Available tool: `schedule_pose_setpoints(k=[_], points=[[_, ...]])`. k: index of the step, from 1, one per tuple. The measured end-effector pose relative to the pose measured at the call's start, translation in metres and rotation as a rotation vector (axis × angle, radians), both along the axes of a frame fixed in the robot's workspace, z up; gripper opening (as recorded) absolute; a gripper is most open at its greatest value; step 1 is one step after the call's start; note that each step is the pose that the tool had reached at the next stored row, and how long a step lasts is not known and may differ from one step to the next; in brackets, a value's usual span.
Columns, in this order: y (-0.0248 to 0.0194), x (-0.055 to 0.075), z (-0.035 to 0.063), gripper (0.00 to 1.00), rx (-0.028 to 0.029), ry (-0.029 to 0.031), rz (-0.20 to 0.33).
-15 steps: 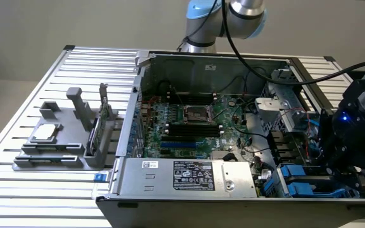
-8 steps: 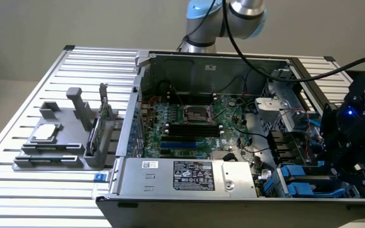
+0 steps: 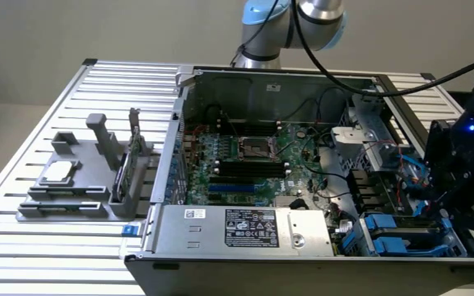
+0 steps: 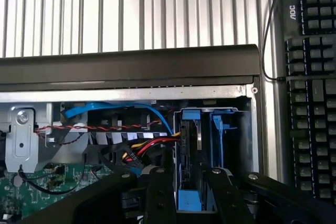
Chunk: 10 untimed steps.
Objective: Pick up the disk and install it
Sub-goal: 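Insert the first disk wire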
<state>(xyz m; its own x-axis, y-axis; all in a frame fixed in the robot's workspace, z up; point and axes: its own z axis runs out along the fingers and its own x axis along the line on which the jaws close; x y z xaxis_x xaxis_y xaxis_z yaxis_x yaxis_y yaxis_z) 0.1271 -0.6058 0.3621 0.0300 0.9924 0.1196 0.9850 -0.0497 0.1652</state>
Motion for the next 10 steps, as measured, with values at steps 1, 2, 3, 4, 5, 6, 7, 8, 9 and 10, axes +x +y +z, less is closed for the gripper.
schedule_pose_setpoints(k=[1,2,3,4,5,6,7,8,9,10], points=[[0.0,0.0,0.001,0.31,0.0001,0.0012,0.0],[0.0,0.0,0.0013,0.31,0.0003,0.0027,0.0],[0.0,-0.001,0.0013,0.31,0.0003,0.0046,0.0],[0.0001,-0.002,0.0014,0.31,0.0001,0.0074,0.0],[0.0001,-0.004,0.0015,0.31,-0.0003,0.0103,0.0],[0.0001,-0.006,0.0016,0.31,-0.0006,0.0132,0.0],[0.0,-0.008,0.0015,0.31,-0.0007,0.0163,0.0],[0.0,-0.011,0.0015,0.31,-0.001,0.0193,0.0],[0.0,-0.014,0.0015,0.31,-0.0011,0.0224,0.0],[0.0,-0.017,0.0015,0.31,-0.001,0.0249,0.0]])
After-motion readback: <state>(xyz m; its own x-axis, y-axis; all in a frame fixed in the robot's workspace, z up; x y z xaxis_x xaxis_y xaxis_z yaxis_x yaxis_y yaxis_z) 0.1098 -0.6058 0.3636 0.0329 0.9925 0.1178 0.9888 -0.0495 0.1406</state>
